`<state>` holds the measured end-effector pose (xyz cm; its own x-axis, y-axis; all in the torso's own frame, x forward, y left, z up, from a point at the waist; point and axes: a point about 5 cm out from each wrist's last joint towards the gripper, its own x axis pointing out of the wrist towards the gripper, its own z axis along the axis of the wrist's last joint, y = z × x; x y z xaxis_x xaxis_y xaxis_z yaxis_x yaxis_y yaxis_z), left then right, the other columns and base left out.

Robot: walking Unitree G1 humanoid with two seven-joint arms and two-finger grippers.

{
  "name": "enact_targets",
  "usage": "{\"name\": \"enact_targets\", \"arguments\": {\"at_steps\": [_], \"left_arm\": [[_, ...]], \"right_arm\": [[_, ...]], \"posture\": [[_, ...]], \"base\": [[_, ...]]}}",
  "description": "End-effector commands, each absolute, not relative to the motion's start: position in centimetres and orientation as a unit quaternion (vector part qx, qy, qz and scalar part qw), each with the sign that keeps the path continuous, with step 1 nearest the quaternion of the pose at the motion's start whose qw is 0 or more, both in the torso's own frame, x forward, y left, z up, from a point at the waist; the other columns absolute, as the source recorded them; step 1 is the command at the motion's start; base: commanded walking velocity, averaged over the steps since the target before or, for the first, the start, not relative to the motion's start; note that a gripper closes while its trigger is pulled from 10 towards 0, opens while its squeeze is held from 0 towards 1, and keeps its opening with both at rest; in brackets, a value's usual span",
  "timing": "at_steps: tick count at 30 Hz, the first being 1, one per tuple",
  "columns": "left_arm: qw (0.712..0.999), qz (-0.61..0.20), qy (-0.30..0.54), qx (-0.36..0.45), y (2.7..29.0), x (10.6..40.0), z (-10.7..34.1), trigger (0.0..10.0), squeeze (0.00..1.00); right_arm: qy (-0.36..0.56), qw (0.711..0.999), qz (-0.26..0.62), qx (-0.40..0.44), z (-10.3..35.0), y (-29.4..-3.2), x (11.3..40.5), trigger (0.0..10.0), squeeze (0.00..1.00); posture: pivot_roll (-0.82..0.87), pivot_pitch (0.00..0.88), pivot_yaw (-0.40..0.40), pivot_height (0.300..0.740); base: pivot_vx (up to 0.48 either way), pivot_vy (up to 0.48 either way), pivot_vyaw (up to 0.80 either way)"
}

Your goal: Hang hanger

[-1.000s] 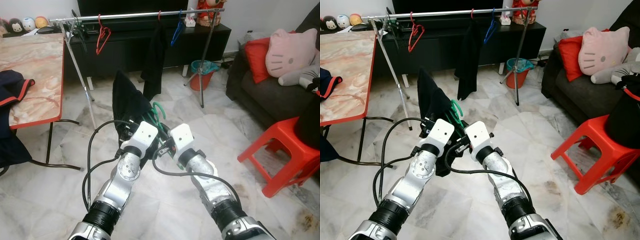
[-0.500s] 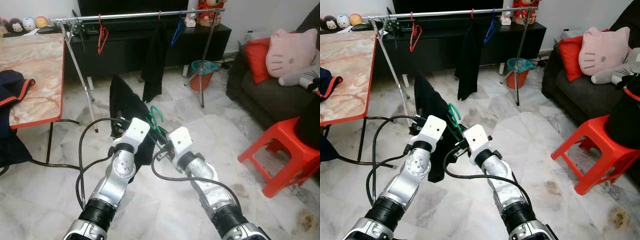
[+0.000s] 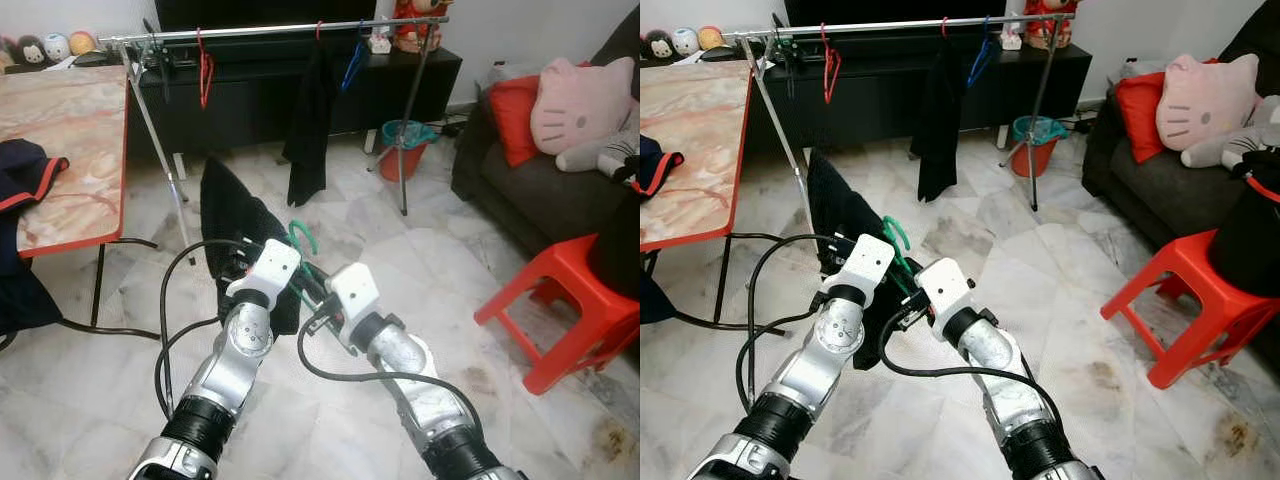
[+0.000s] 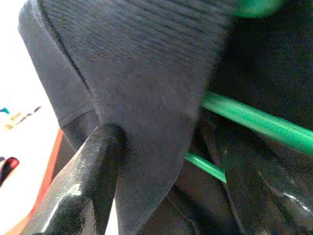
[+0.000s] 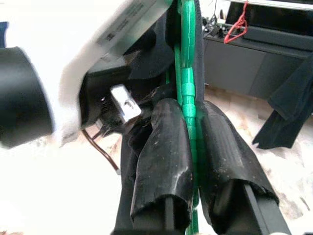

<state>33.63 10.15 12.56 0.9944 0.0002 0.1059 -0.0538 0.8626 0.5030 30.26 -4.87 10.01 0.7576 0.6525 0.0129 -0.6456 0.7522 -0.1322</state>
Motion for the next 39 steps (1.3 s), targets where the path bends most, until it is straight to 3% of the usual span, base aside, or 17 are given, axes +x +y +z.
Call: {"name": "enact_targets", "arguments": {"at_steps": [1,13,14,15,16,30,39], "left_arm": [[0.962,0.025,-0.053,0.268,10.3,33.9,13.0,10.0,0.0],[0.958,0.081,-0.024,0.274,12.1,34.0,12.5,10.0,0.0],[0.958,0.081,-0.02,0.275,12.2,34.0,12.4,8.2,0.0],[0.958,0.082,-0.017,0.274,12.3,34.0,12.3,1.8,0.0],[0.959,0.082,-0.015,0.272,12.3,34.0,12.2,0.0,0.0],[0.961,0.071,-0.013,0.267,12.1,33.9,12.0,0.0,0.0],[0.963,0.088,-0.005,0.256,13.3,34.0,12.0,0.0,0.0]], "right_arm": [[-0.058,0.934,0.349,-0.054,11.4,-4.6,30.3,0.0,0.0],[-0.054,0.936,0.344,-0.053,11.7,-4.7,30.4,0.0,0.0],[-0.054,0.936,0.344,-0.053,11.7,-4.7,30.4,0.0,0.0],[-0.054,0.936,0.344,-0.053,11.7,-4.7,30.4,0.0,0.0],[-0.054,0.936,0.344,-0.053,11.7,-4.7,30.4,0.0,0.0],[-0.054,0.937,0.342,-0.053,11.7,-4.7,30.4,0.0,0.0],[-0.053,0.935,0.345,-0.061,11.7,-4.7,30.4,0.0,0.0]], "posture": [[0.06,0.0,-0.081,0.74],[0.07,0.0,-0.083,0.74],[0.07,0.0,-0.083,0.74],[0.07,0.0,-0.083,0.74],[0.07,0.0,-0.083,0.74],[0.07,0.0,-0.083,0.74],[0.07,0.0,-0.084,0.74]], "base": [[0.0,0.0,0.0],[0.0,0.0,0.0],[0.0,0.0,0.0],[0.0,0.0,0.0],[0.0,0.0,0.0],[0.0,0.0,0.0],[0.0,0.0,0.0]]}}
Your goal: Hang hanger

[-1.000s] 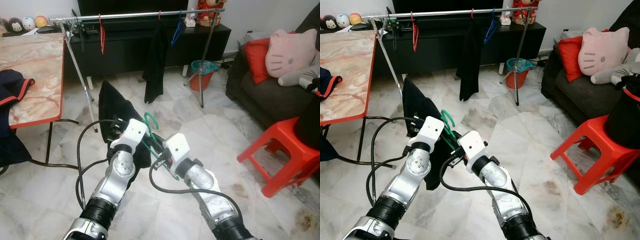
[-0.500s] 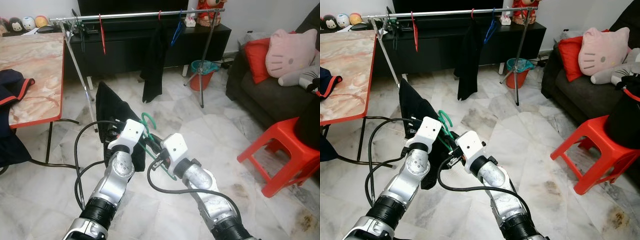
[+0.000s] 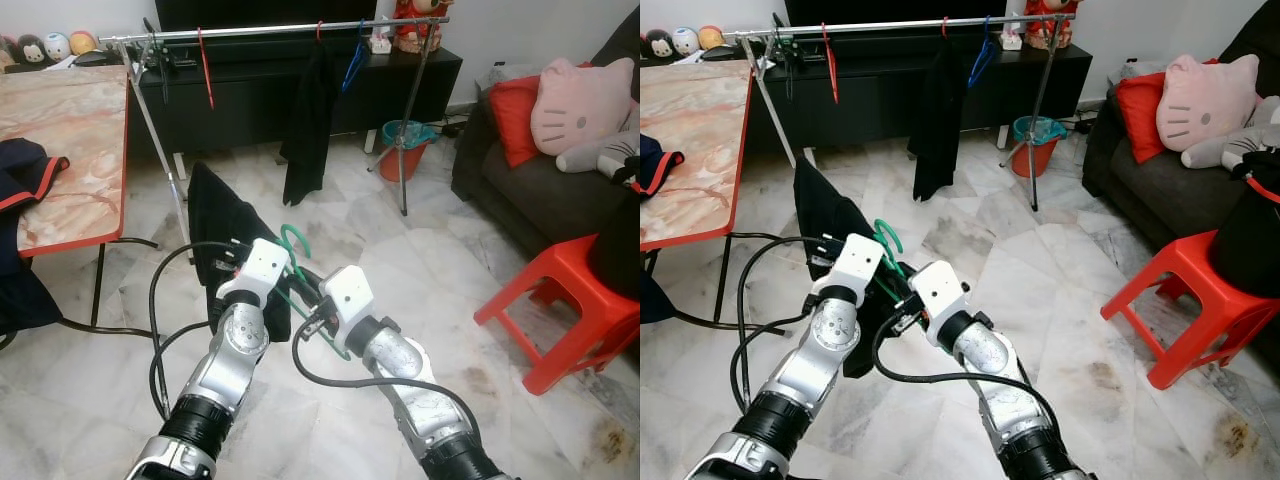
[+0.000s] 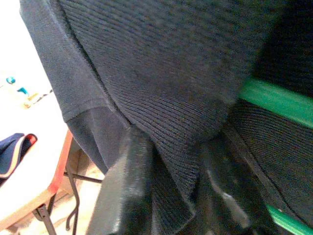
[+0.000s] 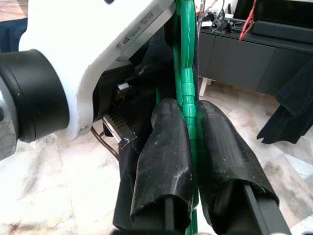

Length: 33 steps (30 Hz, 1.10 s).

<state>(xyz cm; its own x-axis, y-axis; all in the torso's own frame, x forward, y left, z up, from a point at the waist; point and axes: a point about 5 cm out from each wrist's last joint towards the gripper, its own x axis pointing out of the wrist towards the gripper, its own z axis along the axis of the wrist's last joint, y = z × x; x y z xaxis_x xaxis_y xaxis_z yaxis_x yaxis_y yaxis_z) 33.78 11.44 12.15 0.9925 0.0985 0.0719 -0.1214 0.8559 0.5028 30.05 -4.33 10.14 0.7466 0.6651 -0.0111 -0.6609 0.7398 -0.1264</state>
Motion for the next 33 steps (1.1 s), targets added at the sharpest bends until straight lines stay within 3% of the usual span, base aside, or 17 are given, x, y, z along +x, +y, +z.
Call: {"name": "enact_targets", "arguments": {"at_steps": [1,10,23,30,33], "left_arm": [[0.962,0.095,-0.004,0.254,13.8,34.0,12.0,0.0,0.0],[0.963,0.122,-0.004,0.241,15.3,34.1,12.3,0.0,0.0],[0.963,0.127,-0.011,0.236,15.6,34.1,12.6,0.0,0.0],[0.962,0.136,-0.023,0.234,16.1,34.0,13.1,0.0,0.0],[0.962,0.139,-0.028,0.231,16.3,34.0,13.3,0.0,0.0]], "right_arm": [[-0.053,0.935,0.345,-0.061,11.7,-4.7,30.4,0.0,0.0],[-0.044,0.937,0.336,-0.082,11.4,-5.5,30.6,0.0,0.0],[-0.035,0.939,0.328,-0.093,11.1,-6.3,30.9,0.0,0.0],[-0.001,0.942,0.309,-0.135,10.3,-8.0,31.5,0.0,0.0],[0.044,0.939,0.295,-0.172,9.1,-10.0,31.8,0.0,0.0]], "posture": [[0.07,0.0,-0.084,0.74],[0.07,0.0,-0.083,0.74],[0.07,0.0,-0.082,0.74],[0.07,0.0,-0.081,0.74],[0.07,0.0,-0.081,0.74]], "base": [[0.0,0.0,0.0],[0.0,0.0,0.0],[0.0,0.0,0.0],[0.0,0.0,0.0],[0.0,0.0,0.0]]}}
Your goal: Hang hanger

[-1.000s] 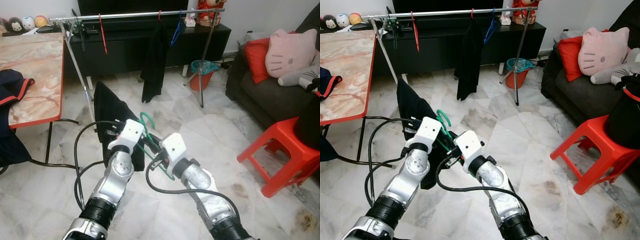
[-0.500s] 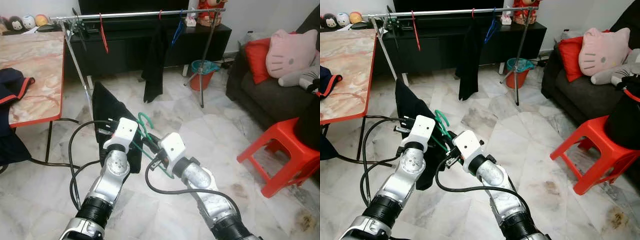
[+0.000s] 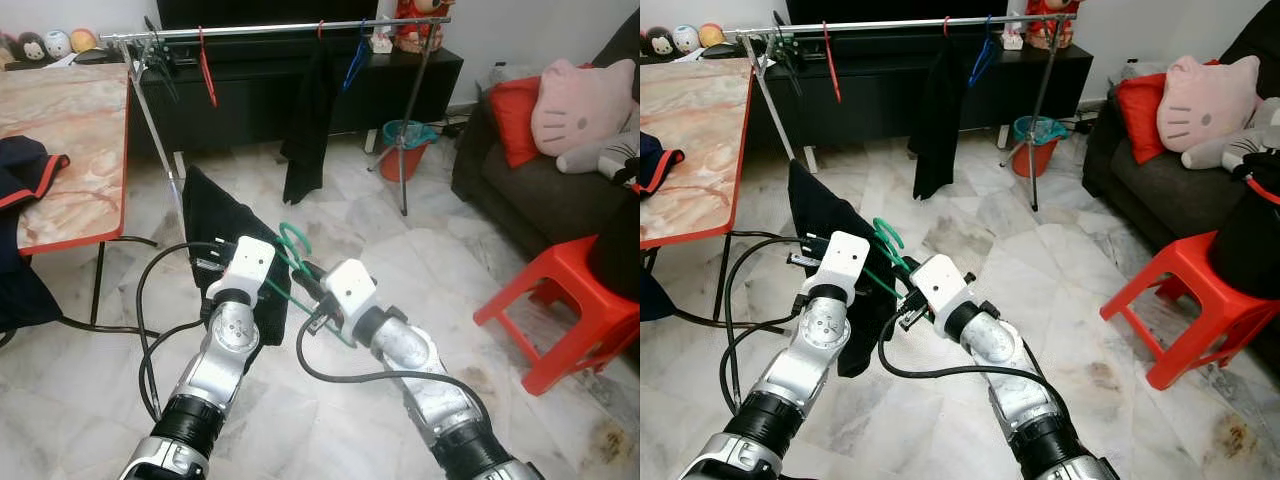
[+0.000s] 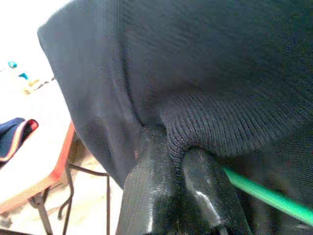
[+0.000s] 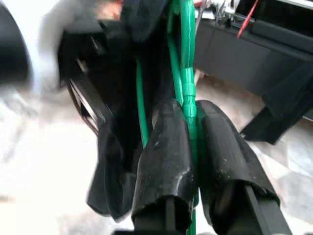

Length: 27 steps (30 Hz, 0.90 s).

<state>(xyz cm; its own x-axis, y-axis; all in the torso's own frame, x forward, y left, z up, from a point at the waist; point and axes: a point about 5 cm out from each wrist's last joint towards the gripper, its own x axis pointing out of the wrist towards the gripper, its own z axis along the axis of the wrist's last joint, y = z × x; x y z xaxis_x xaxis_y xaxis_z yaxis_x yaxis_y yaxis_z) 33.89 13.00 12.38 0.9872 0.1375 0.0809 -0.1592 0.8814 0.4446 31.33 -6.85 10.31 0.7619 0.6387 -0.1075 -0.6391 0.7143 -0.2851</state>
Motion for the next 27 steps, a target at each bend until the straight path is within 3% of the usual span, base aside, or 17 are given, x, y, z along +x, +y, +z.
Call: {"name": "enact_targets", "arguments": {"at_steps": [1,8,14,23,27], "left_arm": [[0.962,0.139,-0.029,0.231,16.3,34.0,13.3,0.0,0.0],[0.964,0.146,-0.041,0.219,16.4,33.9,13.8,0.0,0.0],[0.965,0.145,-0.041,0.216,16.5,33.9,13.8,0.0,0.0],[0.974,0.104,-0.036,0.2,15.3,34.0,13.5,0.0,0.0],[0.975,0.093,-0.026,0.2,15.1,34.0,13.1,0.0,0.0]], "right_arm": [[0.059,0.937,0.289,-0.185,8.8,-10.6,31.9,0.0,0.0],[0.12,0.926,0.282,-0.222,7.4,-12.9,31.8,0.0,0.0],[0.146,0.911,0.305,-0.234,6.7,-13.5,31.2,0.0,0.0],[0.188,0.841,0.445,-0.243,6.1,-13.8,28.6,0.0,0.0],[0.19,0.827,0.468,-0.248,6.4,-14.0,28.1,0.0,0.0]], "posture": [[0.07,0.0,-0.082,0.74],[0.07,0.0,-0.082,0.74],[0.07,0.0,-0.081,0.74],[0.06,0.0,-0.08,0.74],[0.06,0.0,-0.079,0.74]], "base": [[0.0,0.0,0.0],[0.0,0.0,0.0],[0.0,0.0,0.0],[0.0,0.0,0.0],[0.0,0.0,0.0]]}}
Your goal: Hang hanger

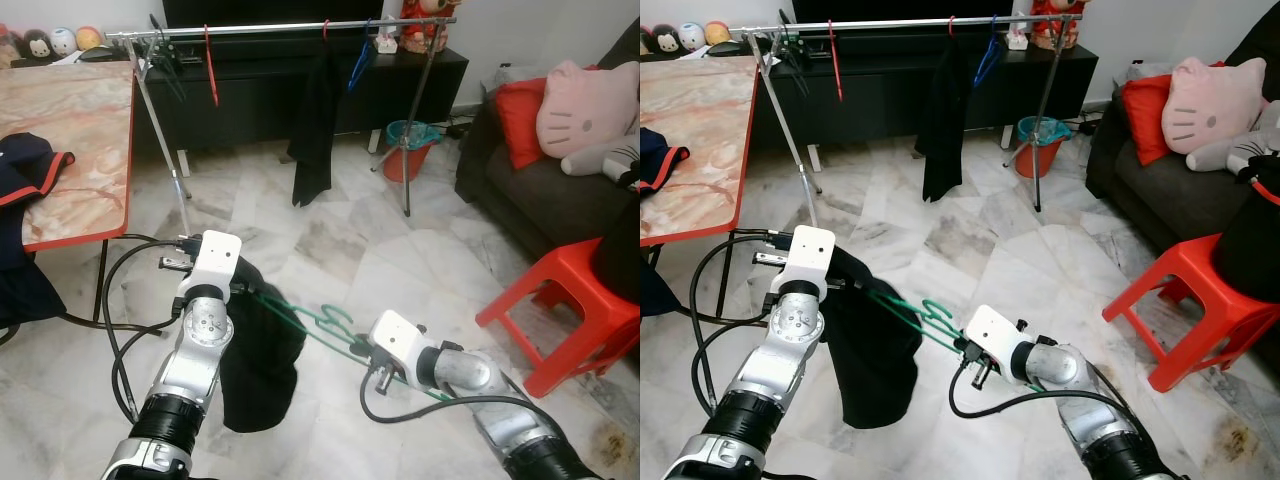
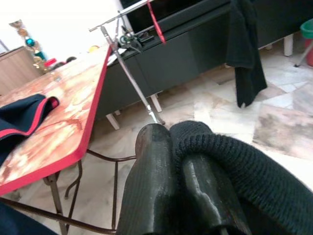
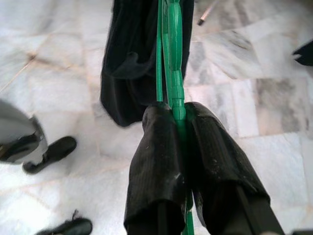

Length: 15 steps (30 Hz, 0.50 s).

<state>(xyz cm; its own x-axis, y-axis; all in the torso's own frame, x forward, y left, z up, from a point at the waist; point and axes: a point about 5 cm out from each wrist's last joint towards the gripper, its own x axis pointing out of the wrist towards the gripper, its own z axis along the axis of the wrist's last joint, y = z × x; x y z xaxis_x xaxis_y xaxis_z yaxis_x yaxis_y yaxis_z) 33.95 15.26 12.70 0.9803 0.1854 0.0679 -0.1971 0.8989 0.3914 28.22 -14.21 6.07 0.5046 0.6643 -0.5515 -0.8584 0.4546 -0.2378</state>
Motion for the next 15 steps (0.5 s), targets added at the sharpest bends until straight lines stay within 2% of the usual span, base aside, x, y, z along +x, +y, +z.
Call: {"name": "enact_targets", "arguments": {"at_steps": [1,7,15], "left_arm": [[0.976,0.08,-0.015,0.2,14.8,33.9,12.6,0.0,0.0],[0.976,0.048,0.018,0.212,14.6,33.7,11.3,0.0,0.0],[0.965,0.04,0.08,0.245,16.1,33.3,9.5,0.0,0.0]], "right_arm": [[0.187,0.817,0.487,-0.245,6.7,-14.0,27.8,0.0,0.0],[0.18,0.789,0.541,-0.23,7.8,-13.7,26.6,0.0,0.0],[0.175,0.781,0.54,-0.261,9.2,-14.6,26.8,0.0,0.0]], "posture": [[0.06,0.0,-0.078,0.74],[0.06,0.0,-0.075,0.74],[0.05,0.0,-0.066,0.74]], "base": [[0.0,0.0,0.0],[0.0,0.0,0.0],[0.0,0.0,0.0]]}}
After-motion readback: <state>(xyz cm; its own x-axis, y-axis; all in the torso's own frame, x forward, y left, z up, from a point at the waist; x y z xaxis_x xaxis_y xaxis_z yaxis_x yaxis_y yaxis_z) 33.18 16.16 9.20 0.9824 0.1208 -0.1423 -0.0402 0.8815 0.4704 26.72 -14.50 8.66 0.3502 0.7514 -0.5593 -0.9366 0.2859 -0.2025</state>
